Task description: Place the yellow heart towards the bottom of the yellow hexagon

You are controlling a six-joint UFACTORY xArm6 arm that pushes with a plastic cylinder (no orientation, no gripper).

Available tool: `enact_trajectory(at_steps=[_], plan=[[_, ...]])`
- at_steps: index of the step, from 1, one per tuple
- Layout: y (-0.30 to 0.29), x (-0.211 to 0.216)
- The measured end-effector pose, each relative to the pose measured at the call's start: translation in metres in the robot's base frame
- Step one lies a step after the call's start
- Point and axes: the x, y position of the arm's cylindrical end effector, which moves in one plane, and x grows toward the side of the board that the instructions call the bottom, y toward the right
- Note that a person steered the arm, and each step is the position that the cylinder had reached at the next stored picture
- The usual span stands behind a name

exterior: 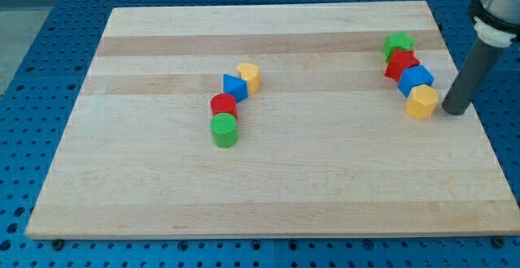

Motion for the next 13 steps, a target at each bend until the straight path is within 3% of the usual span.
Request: enact_trajectory(at_steps=[5, 7, 8, 11, 12, 13], plan=[[-0.015, -0.004], [-0.037, 0.058], [-0.12, 0.039], [-0.263, -0.15], [-0.325, -0.136], [-0.325, -0.094]])
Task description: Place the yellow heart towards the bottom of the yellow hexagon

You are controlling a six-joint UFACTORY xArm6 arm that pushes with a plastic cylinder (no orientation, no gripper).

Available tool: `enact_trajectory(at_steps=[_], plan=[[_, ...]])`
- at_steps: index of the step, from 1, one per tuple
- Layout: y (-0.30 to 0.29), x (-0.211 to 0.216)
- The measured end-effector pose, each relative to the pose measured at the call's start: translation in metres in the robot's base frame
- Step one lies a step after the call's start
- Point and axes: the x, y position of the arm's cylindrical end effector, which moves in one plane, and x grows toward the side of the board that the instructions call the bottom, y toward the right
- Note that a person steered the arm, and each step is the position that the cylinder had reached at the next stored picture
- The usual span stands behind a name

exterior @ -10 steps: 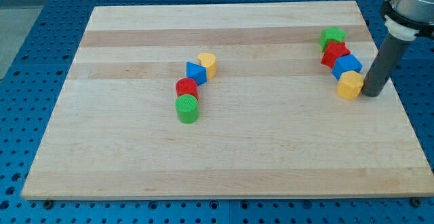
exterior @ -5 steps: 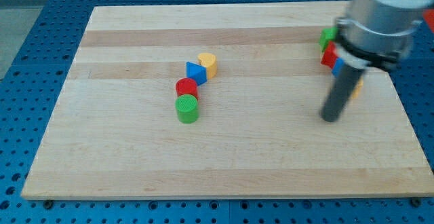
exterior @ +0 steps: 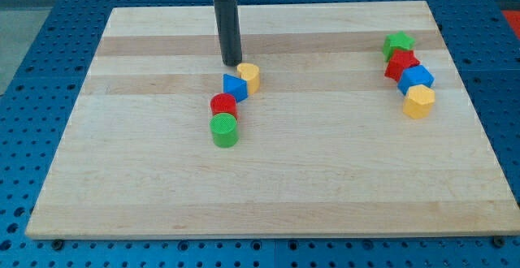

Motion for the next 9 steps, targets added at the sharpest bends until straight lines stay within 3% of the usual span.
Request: enact_trajectory(at_steps=[3, 7, 9], plan=[[0.104, 0.075], [0.031, 0.087], [0.075, 0.131]])
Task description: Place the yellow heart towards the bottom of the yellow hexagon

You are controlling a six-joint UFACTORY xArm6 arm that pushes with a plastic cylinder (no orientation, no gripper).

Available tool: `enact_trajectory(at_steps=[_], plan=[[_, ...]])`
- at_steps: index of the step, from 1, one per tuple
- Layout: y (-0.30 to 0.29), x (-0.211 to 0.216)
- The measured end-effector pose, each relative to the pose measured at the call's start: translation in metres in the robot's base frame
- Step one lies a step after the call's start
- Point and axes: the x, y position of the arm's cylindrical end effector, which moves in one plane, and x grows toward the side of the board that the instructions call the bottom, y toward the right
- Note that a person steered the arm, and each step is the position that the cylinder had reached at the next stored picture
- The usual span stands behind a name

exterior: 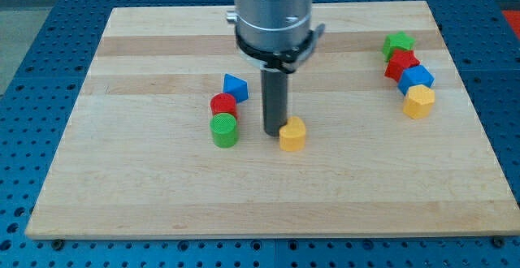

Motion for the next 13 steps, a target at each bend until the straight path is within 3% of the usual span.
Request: enact_trajectory(at_steps=[2, 4, 8, 10, 13], plan=[[0.074, 0.032], [0.027, 0.075], [0.133, 0.028], [0.132, 0.08], [0.15, 0.023]])
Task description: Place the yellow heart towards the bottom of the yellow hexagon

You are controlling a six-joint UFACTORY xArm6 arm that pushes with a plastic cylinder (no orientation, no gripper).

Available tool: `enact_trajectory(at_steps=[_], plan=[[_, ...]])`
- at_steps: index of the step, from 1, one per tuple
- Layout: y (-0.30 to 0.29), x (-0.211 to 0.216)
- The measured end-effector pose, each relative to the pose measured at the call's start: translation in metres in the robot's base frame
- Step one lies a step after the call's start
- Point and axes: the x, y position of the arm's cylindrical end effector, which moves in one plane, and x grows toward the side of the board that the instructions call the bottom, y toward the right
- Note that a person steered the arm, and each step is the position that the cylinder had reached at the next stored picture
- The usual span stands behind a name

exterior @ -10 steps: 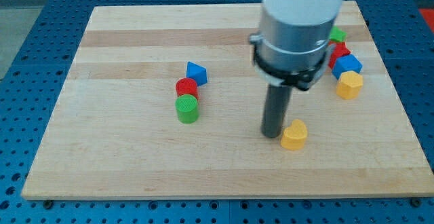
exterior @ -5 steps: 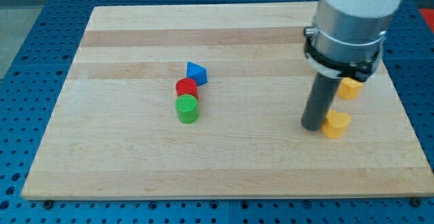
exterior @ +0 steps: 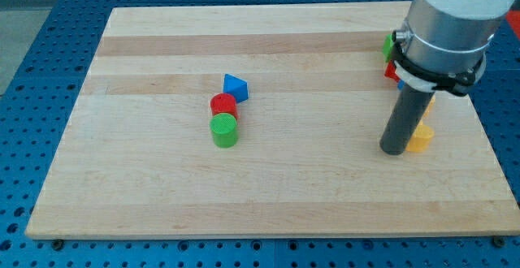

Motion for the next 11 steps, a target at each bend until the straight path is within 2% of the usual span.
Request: enact_trajectory(at_steps=[1, 2, 8, 11], plan=[[0.0, 0.008], [0.003, 0.038], [0.009, -0.015], [0.009, -0.021]])
